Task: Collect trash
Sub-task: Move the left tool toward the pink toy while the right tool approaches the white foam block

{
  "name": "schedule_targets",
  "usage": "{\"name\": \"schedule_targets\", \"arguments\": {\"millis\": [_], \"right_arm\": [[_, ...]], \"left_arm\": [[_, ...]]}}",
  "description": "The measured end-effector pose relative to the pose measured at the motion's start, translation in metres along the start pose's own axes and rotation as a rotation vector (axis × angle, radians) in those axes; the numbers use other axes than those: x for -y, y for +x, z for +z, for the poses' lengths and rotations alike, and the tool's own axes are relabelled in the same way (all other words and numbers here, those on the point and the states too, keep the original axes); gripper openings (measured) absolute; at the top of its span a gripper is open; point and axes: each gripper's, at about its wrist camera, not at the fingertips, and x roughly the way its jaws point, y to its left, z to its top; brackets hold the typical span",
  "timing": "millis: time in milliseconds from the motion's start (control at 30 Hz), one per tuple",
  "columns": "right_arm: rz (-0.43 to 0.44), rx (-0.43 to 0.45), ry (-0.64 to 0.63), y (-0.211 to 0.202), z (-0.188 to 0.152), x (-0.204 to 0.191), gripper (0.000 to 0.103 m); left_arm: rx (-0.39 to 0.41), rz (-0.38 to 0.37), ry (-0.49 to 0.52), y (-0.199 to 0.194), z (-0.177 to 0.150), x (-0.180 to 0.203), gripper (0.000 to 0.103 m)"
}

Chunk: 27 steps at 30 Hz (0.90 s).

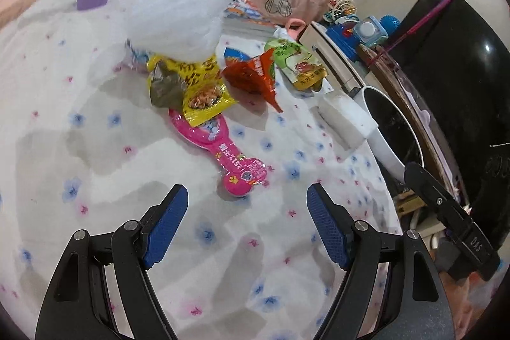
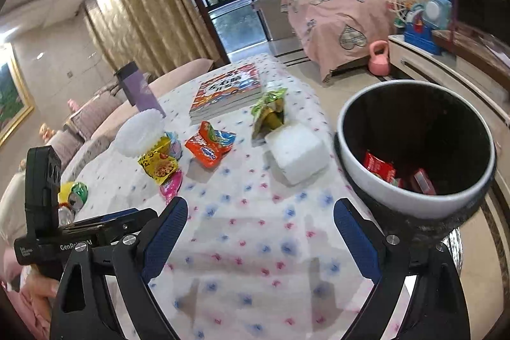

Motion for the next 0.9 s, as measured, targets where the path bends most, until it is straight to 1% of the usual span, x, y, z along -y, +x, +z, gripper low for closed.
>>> {"name": "schedule_targets", "arguments": {"millis": [233, 400, 567, 633, 733, 767, 800, 833, 867, 900], "right_arm": [[-0.011, -0.014, -0.078, 0.023, 0.015, -0.003, 0.094], [-0.019, -0.038, -0.106, 0.042, 0.029, 0.0, 0.094], [-0.042, -0.052, -0.165, 0.059, 0.044, 0.001, 0.094], [-0.051, -0.073, -0.176, 0.068, 0.048, 0.003, 0.094], [-0.065, -0.139, -0.214, 0.089, 0.052, 0.004, 0.09], [-0.075, -0.16, -0.234, 0.095, 0.052, 0.003, 0.084], [-0.088, -0.178, -0.255, 0.101, 0.05, 0.001, 0.077], [-0.105, -0.203, -0.278, 0.107, 0.048, 0.0, 0.074], [-0.129, -0.225, -0.297, 0.113, 0.046, -0.001, 0.068], [-0.15, -0.236, -0.307, 0.117, 0.043, -0.001, 0.056]], "left_arm": [[-0.033, 0.032, -0.023, 0.019, 0.013, 0.002, 0.079], [-0.043, 0.062, -0.011, 0.028, 0.018, 0.007, 0.079], [-0.037, 0.104, 0.019, 0.035, 0.022, 0.01, 0.079], [-0.03, 0.124, 0.039, 0.037, 0.023, 0.013, 0.076], [-0.015, 0.167, 0.083, 0.039, 0.022, 0.015, 0.059], [-0.012, 0.177, 0.097, 0.04, 0.022, 0.016, 0.046], [-0.009, 0.189, 0.116, 0.041, 0.022, 0.016, 0.039], [-0.007, 0.186, 0.124, 0.041, 0.022, 0.015, 0.039], [-0.004, 0.176, 0.125, 0.04, 0.022, 0.014, 0.035], [-0.002, 0.168, 0.123, 0.038, 0.021, 0.011, 0.034]]}}
